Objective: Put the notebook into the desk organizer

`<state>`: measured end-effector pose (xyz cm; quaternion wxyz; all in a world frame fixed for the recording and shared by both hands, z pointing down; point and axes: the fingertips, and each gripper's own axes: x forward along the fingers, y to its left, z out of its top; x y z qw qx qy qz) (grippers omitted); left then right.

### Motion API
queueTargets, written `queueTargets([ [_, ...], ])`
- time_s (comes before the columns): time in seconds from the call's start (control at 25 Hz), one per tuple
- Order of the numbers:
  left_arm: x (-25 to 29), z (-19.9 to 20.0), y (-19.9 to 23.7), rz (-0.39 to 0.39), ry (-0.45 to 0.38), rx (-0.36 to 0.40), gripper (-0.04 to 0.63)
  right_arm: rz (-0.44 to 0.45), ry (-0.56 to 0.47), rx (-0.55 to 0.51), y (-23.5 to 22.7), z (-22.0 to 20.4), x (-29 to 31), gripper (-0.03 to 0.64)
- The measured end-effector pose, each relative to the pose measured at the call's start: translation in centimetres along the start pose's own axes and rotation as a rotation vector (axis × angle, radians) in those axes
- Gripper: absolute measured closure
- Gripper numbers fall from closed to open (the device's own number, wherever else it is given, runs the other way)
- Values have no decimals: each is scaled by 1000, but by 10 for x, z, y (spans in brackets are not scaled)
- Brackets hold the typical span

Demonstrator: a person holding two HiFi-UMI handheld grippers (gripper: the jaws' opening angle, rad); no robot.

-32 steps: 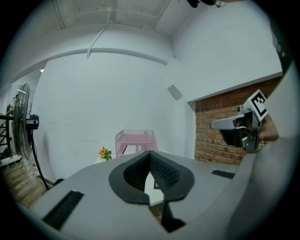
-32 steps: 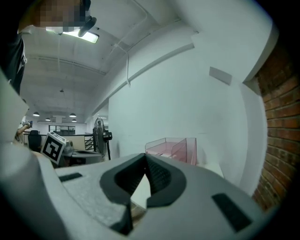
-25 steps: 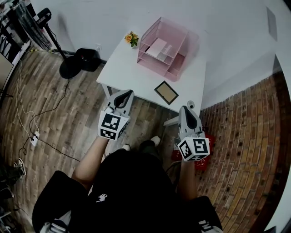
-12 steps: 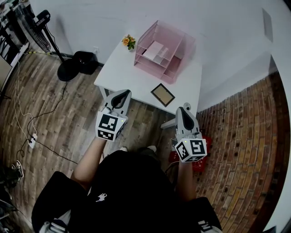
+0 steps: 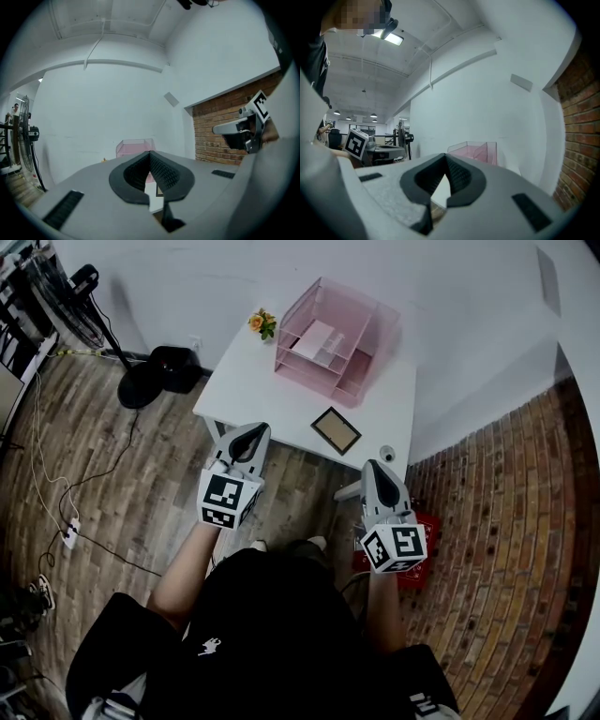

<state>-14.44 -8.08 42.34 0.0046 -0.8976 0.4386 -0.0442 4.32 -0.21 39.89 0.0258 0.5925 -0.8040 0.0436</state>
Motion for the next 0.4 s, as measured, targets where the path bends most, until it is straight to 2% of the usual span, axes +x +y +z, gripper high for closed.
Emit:
queueTargets([
  [0.4,2,0,2,-13,2,5,592,-5,5,-1,1,-1,3,614],
])
